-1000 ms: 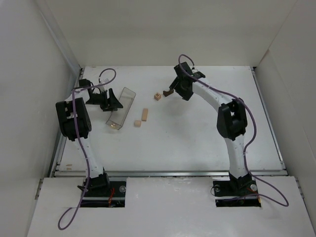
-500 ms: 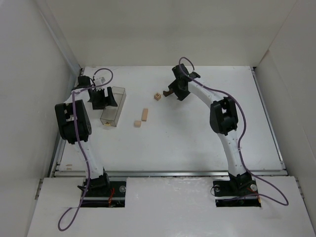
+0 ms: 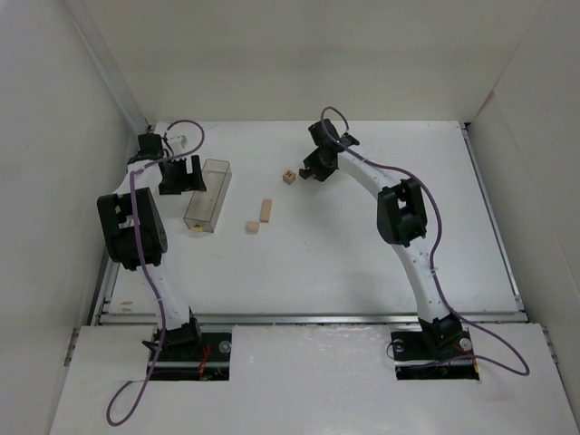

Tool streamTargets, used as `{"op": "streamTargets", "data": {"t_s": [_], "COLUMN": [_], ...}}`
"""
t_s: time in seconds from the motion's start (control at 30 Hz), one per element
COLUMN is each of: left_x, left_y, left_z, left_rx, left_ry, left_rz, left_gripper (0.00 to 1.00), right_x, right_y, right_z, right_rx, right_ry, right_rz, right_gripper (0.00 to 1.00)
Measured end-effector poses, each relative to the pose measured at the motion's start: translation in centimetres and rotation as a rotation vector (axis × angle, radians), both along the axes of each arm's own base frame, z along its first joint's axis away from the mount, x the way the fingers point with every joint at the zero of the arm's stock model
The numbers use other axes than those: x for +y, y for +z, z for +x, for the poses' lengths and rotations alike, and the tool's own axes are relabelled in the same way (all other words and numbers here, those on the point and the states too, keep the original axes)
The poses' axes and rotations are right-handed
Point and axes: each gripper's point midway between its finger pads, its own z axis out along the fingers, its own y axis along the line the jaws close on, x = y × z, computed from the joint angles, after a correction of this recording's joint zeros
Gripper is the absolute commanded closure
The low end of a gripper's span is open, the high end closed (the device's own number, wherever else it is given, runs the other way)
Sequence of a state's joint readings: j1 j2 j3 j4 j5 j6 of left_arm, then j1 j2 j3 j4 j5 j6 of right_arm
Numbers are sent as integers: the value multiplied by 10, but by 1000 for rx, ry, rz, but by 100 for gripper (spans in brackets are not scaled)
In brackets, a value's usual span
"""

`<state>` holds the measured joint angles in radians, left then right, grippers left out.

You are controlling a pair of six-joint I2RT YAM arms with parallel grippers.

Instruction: Build the wood block tower

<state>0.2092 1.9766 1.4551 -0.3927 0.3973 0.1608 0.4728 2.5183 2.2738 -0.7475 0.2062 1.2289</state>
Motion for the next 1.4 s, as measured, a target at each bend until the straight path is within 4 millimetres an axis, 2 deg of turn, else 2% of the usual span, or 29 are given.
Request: {"op": "streamTargets", "data": {"t_s": [0.13,0.17,0.27,0.3,0.5,0.57,0.63,0.7,0.8,0.93,1.0,1.07,1.27,1.4], "left_x": [3,2,1,1,-9,-15,-24,-38,-65,-96,-100,-97,-81,-77], "left_y": [23,29,43,46,54,57,64,73,88,108,112,112,115,119], "left_z": [2,3,8,9,6,5,6,8,9,11,13,15,18,14], "left_rx": [-53,-66,-103,-110,-117,-116,-125,-147,-182,-232,-241,-241,-245,-252], "left_ry": [-5,-10,-29,-34,-98,-133,-180,-236,-319,-395,-393,-370,-288,-263], "left_rz": [25,30,43,45,44,48,54,61,60,30,22,23,70,85], "left_gripper": [16,16,18,20,27,28,30,30,30,29,29,27,27,27], "right_x": [3,4,6,6,6,3,-8,-26,-44,-51,-50,-53,-66,-65], "right_y": [-7,-7,-2,-2,-3,0,6,17,51,100,112,106,37,14], "right_z": [2,2,6,6,8,9,6,0,-20,-54,-68,-79,-109,-123], "right_rx": [2,3,-12,-13,-33,-66,-106,-152,-240,-356,-386,-372,-145,-62], "right_ry": [1,1,1,1,56,128,219,323,498,658,702,726,834,869], "right_rz": [12,14,26,29,-1,-59,-177,-346,-610,-902,-1032,-1162,-1487,-1613], "right_gripper": [66,73,88,100,100,100,100,100,100,100,100,100,100,100]}}
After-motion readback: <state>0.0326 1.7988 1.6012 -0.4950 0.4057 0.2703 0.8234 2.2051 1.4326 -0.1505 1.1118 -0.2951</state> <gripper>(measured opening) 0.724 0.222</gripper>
